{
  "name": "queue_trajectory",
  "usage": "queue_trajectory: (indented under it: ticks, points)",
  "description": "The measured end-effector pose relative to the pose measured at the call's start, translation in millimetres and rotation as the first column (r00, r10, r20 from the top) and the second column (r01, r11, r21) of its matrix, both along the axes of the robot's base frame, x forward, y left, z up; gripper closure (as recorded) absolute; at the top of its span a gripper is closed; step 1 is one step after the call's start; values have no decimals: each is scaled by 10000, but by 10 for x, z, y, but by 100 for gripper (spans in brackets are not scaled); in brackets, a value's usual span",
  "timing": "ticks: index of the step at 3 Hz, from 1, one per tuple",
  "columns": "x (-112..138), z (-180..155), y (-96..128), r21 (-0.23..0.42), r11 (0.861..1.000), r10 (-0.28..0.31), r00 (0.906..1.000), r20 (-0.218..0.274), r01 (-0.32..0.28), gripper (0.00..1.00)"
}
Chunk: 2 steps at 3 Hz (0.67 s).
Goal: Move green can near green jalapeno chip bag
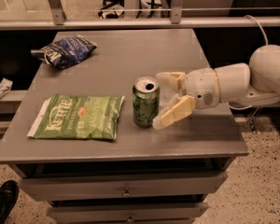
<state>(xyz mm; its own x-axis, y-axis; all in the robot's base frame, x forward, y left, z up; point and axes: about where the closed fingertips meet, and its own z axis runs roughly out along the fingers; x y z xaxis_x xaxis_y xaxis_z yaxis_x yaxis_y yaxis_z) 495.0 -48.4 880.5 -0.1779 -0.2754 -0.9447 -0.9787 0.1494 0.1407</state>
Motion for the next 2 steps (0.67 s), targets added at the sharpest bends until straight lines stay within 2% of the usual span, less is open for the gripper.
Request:
queue_trajectory:
  ticks: [1,2]
  points:
    - [114,199,-273,-530,9986,62,9981,607,-30,0]
    - [317,483,-662,-1195,9923,-162,9918,1268,314,0]
